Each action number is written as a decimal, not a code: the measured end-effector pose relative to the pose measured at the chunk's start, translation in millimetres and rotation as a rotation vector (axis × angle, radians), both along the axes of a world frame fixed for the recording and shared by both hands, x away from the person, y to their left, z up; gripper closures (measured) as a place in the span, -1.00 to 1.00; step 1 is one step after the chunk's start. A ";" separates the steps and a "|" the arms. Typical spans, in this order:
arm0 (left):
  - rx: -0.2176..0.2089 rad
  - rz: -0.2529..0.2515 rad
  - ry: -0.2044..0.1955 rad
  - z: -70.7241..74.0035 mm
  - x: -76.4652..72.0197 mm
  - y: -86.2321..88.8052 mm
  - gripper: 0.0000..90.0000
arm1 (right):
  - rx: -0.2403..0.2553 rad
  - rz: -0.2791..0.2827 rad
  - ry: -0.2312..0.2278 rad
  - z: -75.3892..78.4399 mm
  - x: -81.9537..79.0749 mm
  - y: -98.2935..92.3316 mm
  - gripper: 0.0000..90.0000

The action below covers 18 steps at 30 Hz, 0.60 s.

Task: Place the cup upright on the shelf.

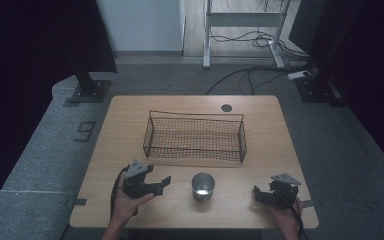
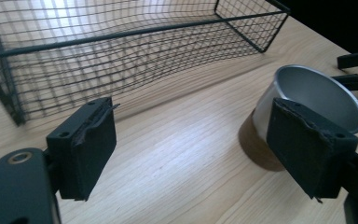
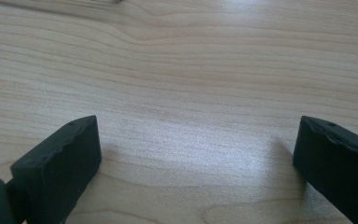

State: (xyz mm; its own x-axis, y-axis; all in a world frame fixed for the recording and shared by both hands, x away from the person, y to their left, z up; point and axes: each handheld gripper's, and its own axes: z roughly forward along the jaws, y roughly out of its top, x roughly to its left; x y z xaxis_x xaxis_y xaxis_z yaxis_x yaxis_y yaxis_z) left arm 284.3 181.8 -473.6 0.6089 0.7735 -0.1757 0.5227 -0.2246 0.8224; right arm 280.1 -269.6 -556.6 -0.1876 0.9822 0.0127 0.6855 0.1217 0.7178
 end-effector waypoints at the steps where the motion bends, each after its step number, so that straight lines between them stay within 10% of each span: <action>1: 0.000 0.000 0.000 0.0 0.0 0.0 -0.64 | 0.000 0.000 0.000 0.0 0.0 0.0 -0.98; 18: 0.011 -0.092 -0.002 5.7 -4.8 -29.8 -0.63 | 0.001 -0.015 -0.004 0.1 0.7 -0.9 -0.95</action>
